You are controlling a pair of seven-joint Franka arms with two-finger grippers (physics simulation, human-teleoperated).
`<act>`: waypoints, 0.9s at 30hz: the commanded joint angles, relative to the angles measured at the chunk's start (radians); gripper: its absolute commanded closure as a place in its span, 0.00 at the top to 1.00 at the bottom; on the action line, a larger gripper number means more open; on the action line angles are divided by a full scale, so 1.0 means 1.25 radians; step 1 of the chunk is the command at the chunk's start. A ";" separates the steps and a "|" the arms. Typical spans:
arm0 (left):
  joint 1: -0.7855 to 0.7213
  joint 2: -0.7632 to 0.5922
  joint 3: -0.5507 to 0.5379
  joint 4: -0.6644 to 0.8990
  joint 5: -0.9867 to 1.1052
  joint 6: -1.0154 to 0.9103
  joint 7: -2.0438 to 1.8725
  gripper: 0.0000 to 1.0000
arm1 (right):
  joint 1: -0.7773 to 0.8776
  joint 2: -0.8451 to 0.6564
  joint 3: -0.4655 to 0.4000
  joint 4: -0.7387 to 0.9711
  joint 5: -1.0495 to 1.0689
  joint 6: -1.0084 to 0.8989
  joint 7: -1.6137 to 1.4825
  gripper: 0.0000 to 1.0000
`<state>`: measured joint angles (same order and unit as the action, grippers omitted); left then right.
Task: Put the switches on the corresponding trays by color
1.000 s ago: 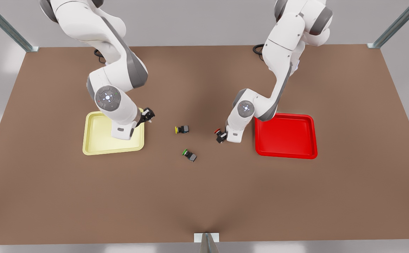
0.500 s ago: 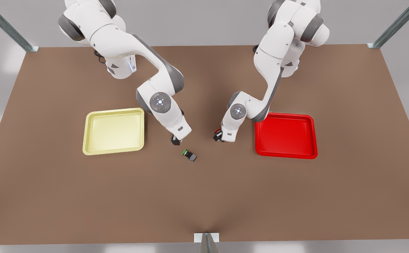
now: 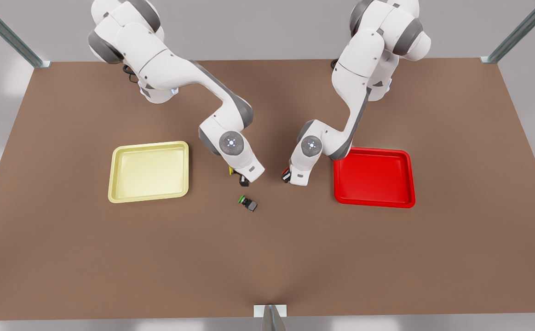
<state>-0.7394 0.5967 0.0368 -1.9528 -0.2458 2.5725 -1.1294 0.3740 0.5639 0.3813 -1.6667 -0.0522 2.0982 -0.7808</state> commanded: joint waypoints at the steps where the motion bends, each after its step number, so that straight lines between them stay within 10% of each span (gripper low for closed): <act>1: 0.000 0.000 0.000 0.000 0.000 0.000 -0.001 0.50 | -0.002 0.002 -0.001 -0.007 0.000 -0.001 0.000 1.00; 11: 0.001 -0.011 0.010 0.015 0.000 -0.021 0.004 0.50 | 0.000 0.039 -0.014 -0.018 -0.029 0.021 -0.011 1.00; 19: 0.174 0.001 0.083 0.254 0.006 -0.258 0.096 0.50 | 0.049 0.097 -0.038 0.022 -0.038 0.060 -0.010 1.00; 27: 0.259 -0.060 0.175 0.125 0.010 -0.304 0.422 0.50 | 0.124 0.122 -0.073 0.055 -0.031 0.058 0.010 1.00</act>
<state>-0.4152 0.4880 0.2560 -1.8537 -0.2199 2.2086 -0.5872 0.5310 0.7221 0.2823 -1.5920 -0.0864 2.1720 -0.7685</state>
